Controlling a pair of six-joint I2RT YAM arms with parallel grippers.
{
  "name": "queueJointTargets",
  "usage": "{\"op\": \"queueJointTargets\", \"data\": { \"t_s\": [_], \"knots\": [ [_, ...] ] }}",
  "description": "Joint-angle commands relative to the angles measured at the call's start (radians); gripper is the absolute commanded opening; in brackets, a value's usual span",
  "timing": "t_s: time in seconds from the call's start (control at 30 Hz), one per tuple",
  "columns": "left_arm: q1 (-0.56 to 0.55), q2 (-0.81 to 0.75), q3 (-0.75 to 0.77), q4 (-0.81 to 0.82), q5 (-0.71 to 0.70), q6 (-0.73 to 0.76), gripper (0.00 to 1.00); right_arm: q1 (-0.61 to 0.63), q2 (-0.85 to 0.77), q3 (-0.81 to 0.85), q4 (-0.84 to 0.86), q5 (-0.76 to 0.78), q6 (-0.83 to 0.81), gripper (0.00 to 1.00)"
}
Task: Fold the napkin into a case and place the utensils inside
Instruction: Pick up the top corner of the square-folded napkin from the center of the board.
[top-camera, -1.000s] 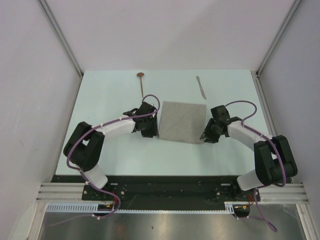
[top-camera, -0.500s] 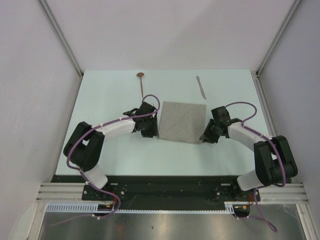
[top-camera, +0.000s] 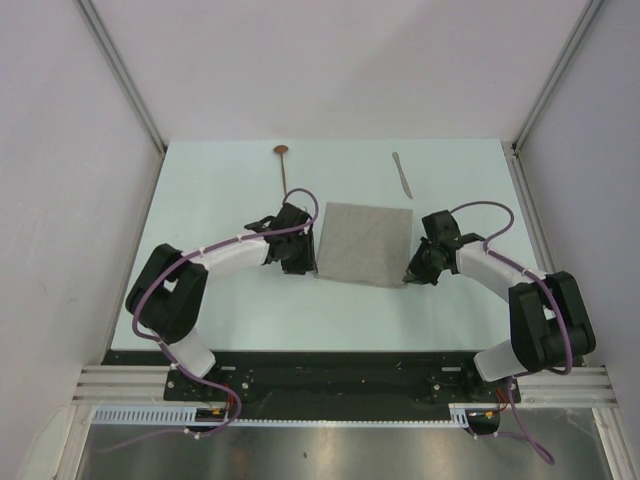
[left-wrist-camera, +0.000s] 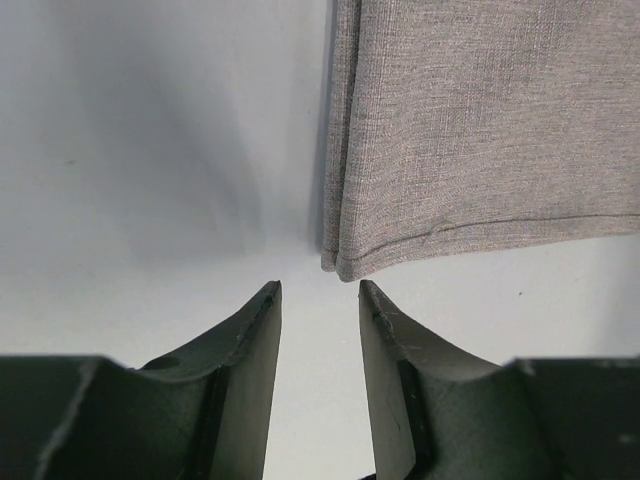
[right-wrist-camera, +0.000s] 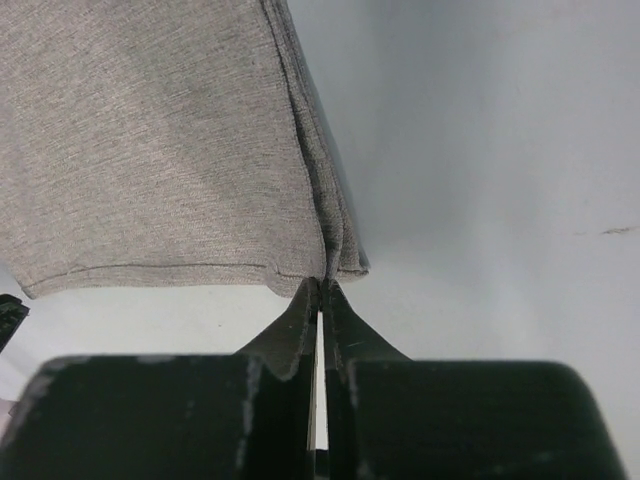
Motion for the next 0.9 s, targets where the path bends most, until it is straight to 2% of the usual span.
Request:
{"op": "queueJointTargets", "data": {
  "t_s": [0.0, 0.27, 0.37, 0.5, 0.67, 0.73, 0.87],
  "knots": [
    [0.014, -0.052, 0.023, -0.003, 0.024, 0.003, 0.42, 0.006, -0.044, 0.057, -0.054, 0.041, -0.039, 0.00],
    [0.026, -0.035, 0.060, 0.001, 0.079, -0.008, 0.43, 0.009, 0.034, 0.160, -0.053, 0.010, -0.148, 0.00],
    [0.026, -0.029, 0.081, -0.006, 0.099, -0.010, 0.43, 0.008, 0.089, 0.181, -0.048, -0.028, -0.174, 0.06],
    [0.028, -0.032, 0.081, -0.014, 0.102, -0.010, 0.43, -0.002, 0.106, 0.169, -0.028, -0.076, -0.163, 0.10],
    [0.031, -0.033, 0.081, -0.017, 0.107, -0.004, 0.44, 0.000, 0.094, 0.120, 0.002, -0.099, -0.136, 0.08],
    [0.031, -0.033, 0.081, -0.017, 0.108, -0.004, 0.44, 0.001, 0.086, 0.111, 0.007, -0.097, -0.136, 0.17],
    [0.031, -0.033, 0.078, -0.014, 0.113, 0.000, 0.44, -0.005, 0.095, 0.100, 0.027, -0.100, -0.136, 0.23]
  ]
}}
